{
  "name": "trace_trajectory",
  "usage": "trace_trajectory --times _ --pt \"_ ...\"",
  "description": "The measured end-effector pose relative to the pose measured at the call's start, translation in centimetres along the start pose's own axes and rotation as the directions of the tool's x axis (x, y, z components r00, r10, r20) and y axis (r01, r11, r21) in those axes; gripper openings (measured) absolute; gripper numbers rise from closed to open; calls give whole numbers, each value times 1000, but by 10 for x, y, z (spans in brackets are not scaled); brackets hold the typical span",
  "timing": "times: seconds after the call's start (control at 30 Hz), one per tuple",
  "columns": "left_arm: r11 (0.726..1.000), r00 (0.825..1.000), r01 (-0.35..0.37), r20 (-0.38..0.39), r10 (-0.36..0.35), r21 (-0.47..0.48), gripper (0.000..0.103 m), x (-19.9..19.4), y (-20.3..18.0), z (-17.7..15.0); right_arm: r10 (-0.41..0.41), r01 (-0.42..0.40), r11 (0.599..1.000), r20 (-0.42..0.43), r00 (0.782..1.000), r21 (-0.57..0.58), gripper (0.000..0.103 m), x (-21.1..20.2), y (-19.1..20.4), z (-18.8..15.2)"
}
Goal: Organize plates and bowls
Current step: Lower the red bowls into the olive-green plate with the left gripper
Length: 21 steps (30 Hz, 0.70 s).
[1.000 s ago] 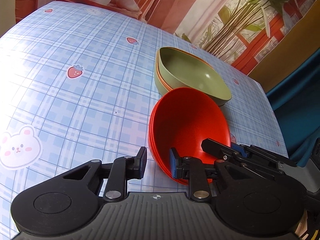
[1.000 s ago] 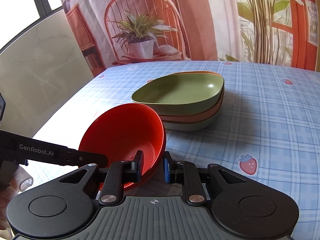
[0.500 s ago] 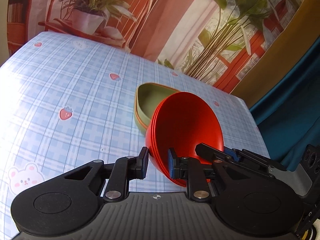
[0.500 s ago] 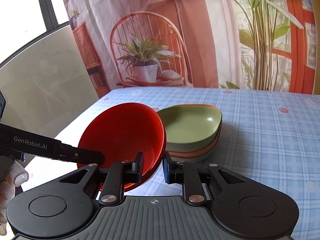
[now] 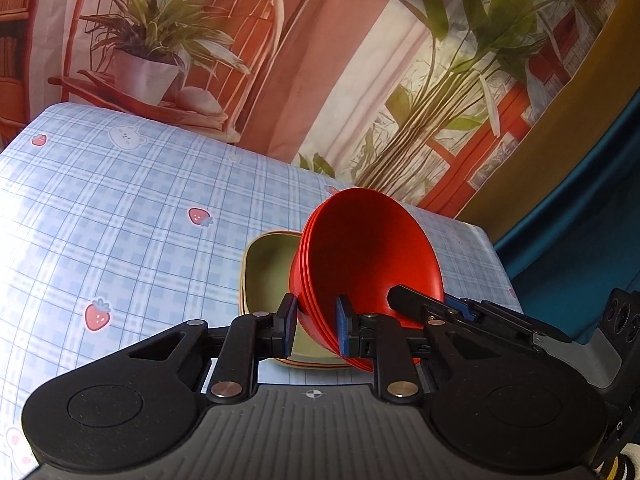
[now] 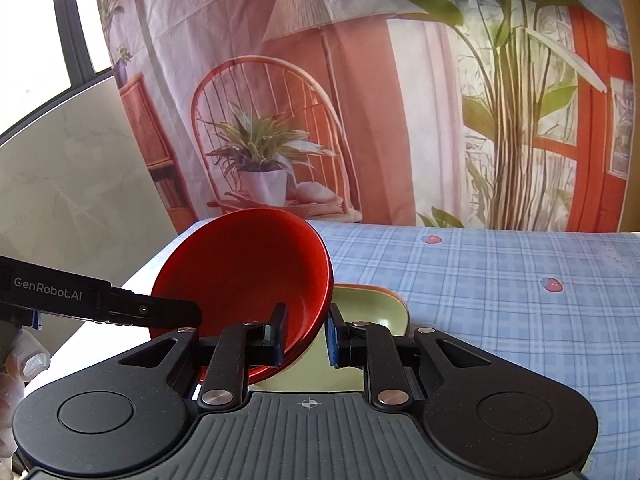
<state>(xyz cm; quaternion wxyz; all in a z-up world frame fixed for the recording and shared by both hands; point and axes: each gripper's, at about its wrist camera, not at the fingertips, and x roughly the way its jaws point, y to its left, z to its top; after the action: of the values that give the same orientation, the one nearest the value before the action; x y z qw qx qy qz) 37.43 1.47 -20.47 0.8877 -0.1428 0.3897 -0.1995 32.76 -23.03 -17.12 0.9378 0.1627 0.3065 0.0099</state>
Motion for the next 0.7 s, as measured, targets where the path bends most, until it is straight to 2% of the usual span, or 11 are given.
trace_trajectory --times 0.33,0.7 --pt "999 993 -46 -107 45 -13 22 45 15 -12 -26 47 991 -165 986 125 19 44 -23 -23" --pt "999 994 -49 -99 50 6 22 47 10 -10 -30 50 991 -153 988 124 21 42 -24 -23"
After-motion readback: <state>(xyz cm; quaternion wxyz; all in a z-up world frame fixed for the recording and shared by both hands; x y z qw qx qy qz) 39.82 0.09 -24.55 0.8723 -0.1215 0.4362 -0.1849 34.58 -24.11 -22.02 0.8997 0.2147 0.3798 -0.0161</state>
